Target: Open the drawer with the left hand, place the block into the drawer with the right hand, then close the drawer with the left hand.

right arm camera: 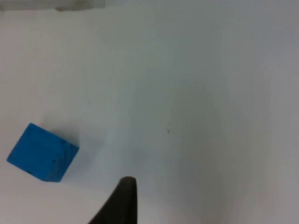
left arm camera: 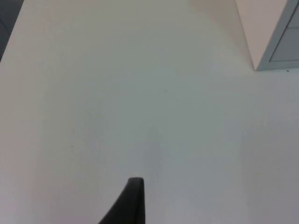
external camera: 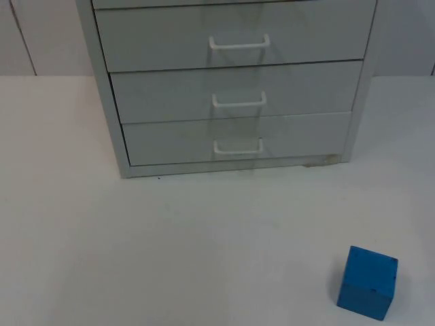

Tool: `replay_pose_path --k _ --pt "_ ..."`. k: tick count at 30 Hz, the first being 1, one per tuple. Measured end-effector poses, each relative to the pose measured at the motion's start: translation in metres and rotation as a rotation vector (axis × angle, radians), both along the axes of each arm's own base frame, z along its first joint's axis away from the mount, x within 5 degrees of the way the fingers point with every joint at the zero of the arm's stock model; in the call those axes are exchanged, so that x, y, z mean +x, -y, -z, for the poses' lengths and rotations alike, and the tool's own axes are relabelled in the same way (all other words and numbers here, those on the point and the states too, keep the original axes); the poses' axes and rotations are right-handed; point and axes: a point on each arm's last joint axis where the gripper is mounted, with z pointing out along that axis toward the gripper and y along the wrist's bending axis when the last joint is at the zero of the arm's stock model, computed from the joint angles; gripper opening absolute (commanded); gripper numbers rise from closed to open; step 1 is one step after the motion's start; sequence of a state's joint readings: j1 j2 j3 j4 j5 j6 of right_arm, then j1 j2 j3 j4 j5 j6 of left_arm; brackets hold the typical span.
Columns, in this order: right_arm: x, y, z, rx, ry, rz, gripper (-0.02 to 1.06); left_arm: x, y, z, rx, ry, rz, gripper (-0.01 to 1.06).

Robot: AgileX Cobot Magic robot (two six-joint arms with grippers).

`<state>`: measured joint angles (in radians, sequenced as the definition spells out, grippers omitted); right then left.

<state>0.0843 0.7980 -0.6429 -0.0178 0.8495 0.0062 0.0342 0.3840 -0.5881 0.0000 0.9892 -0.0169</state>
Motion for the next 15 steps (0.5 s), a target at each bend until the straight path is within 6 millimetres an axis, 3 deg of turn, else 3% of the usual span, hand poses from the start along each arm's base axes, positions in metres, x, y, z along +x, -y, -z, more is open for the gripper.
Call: replay_pose_path --k 15 --pt "0.0063 -0.0005 0.0051 -0.003 -0.034 0.0 1.05 -0.0032 0.0051 0.0036 -0.045 -0.052 0.035 1.05"
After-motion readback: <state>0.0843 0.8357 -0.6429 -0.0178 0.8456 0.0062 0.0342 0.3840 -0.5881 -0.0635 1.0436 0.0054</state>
